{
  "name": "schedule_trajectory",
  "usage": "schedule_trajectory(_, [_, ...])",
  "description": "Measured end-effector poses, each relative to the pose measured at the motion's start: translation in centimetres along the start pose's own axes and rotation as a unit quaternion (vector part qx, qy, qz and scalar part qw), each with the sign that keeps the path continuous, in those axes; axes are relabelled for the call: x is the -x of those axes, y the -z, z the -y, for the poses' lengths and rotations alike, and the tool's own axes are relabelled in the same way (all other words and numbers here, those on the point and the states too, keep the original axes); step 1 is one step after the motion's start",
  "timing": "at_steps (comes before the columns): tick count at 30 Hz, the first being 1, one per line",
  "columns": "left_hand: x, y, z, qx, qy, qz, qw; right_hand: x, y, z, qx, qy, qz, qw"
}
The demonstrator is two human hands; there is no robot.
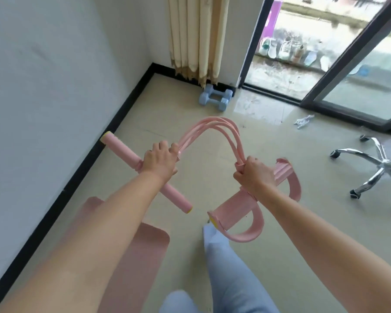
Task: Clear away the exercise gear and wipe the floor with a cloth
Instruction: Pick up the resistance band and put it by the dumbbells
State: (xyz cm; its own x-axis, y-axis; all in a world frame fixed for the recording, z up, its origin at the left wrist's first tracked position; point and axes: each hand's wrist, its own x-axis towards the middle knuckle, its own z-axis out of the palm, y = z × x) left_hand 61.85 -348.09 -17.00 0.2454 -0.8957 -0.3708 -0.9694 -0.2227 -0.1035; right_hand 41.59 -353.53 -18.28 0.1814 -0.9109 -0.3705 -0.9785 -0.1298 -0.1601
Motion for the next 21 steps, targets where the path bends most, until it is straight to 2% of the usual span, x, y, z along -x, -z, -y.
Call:
schedule_trajectory(6, [-16.6,5.6,3.6,0.006,0.041,0.005,0.999,-18.6,4.8,6.1,0.038,0.060,0.020,0.997])
schedule_trajectory(10, [-26.4,7.6,7.7,-0.017,0.036,0.019,0.999,-29.3,6.5,10.8,0.048,0.068,0.038,0.996])
schedule_trajectory(19, [-49.8,11.8,16.5,-0.105,-0.053,0.045,0.992,-51.2,8.5,19.7,0.065,0.047,0.078,0.994])
schedule_trajectory(21, [-53.2,12.4,17.3,-0.128,-0.068,0.048,0.988,-53.4,8.8,20.4,0.069,0.040,0.089,0.993])
